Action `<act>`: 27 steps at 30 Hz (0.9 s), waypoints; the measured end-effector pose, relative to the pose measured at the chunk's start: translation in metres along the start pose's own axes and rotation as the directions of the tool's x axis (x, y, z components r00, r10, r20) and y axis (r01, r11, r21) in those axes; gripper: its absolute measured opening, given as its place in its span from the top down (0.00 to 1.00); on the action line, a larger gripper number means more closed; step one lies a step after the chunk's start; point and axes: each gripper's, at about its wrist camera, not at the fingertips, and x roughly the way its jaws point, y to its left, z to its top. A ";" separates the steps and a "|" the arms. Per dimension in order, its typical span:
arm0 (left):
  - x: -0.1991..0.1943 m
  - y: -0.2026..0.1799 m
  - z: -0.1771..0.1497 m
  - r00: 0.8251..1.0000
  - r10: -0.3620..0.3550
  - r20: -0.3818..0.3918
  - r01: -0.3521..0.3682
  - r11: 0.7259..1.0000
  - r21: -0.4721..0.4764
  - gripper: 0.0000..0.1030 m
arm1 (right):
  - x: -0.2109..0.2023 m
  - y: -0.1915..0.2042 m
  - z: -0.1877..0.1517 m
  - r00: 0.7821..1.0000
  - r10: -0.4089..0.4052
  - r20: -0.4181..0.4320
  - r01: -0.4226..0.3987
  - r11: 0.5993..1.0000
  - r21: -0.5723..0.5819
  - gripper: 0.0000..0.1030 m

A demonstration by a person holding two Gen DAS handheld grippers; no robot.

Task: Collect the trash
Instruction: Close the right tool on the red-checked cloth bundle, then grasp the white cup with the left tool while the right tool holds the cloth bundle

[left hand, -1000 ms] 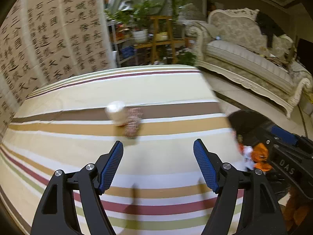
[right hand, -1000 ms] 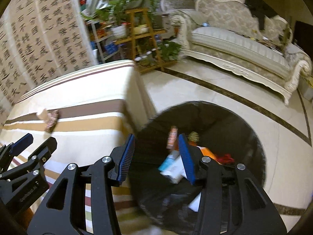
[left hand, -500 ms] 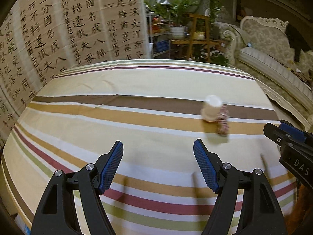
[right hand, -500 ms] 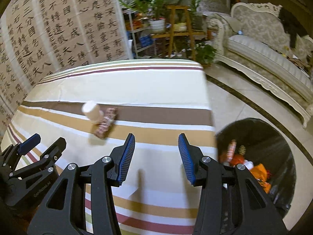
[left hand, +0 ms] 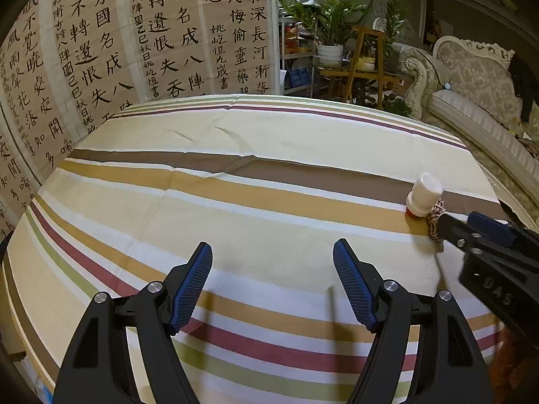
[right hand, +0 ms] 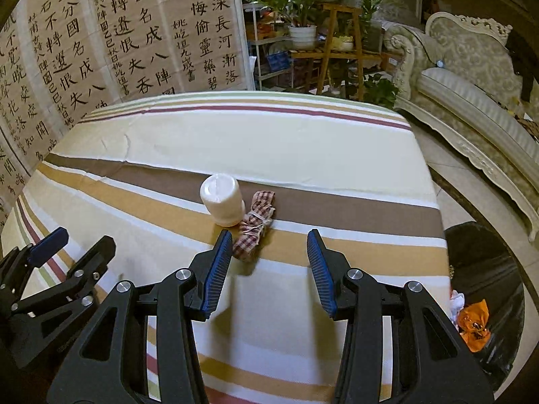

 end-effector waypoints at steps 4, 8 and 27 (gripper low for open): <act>0.002 -0.004 0.001 1.000 -0.011 -0.002 0.011 1.000 0.004 0.30 | 0.008 0.002 0.002 1.000 0.001 -0.018 -0.001 1.000 0.004 0.57; 0.003 -0.009 0.003 1.000 -0.025 -0.003 0.025 1.000 0.014 0.30 | 0.013 0.002 0.004 1.000 -0.001 -0.027 0.001 1.000 0.006 0.75; 0.009 -0.051 0.016 0.995 -0.104 -0.005 0.104 0.992 0.070 0.29 | 0.000 -0.033 0.005 1.000 -0.014 -0.006 0.015 0.998 0.059 0.86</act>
